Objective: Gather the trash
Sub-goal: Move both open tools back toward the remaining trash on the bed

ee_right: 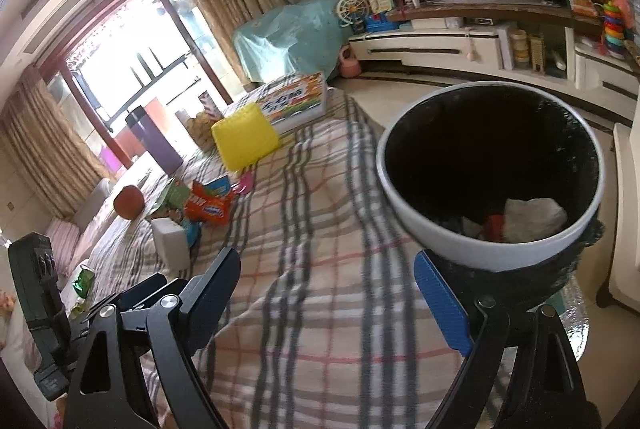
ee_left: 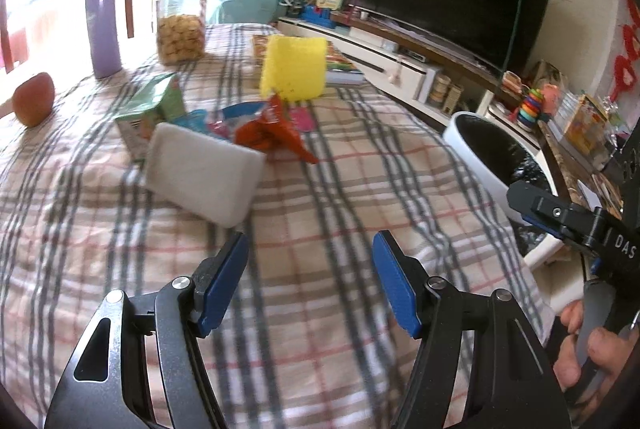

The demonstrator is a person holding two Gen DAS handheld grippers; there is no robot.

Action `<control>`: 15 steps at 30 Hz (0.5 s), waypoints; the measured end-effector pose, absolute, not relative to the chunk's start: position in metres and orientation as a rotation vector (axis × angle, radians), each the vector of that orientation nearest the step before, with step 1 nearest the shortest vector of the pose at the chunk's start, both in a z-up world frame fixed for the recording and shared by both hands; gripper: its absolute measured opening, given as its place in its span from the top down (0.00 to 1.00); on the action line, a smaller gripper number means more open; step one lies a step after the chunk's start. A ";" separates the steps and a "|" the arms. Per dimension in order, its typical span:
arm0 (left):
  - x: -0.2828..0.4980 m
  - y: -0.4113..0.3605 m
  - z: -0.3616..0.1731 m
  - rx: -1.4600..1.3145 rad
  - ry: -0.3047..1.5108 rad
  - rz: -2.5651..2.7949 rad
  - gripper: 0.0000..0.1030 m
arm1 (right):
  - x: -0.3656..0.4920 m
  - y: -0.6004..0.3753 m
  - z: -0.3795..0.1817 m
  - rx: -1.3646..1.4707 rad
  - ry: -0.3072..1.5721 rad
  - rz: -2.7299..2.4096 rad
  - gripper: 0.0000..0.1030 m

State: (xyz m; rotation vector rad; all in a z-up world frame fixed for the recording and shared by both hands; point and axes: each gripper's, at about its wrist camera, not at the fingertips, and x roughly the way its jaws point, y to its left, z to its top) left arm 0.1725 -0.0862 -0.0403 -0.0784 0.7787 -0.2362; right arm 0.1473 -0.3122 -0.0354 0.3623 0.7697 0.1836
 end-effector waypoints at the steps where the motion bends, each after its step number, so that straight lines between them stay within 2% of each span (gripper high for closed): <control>1: 0.173 -0.083 -0.041 -0.081 0.780 -0.225 0.35 | 0.148 -0.309 -0.035 0.360 0.771 0.188 0.13; 10: 0.203 -0.061 -0.046 -0.081 0.783 -0.094 0.22 | 0.154 -0.289 -0.037 0.360 0.783 0.215 0.13; 15: 0.220 -0.049 -0.053 -0.070 0.804 -0.048 0.23 | 0.161 -0.279 -0.043 0.369 0.793 0.230 0.13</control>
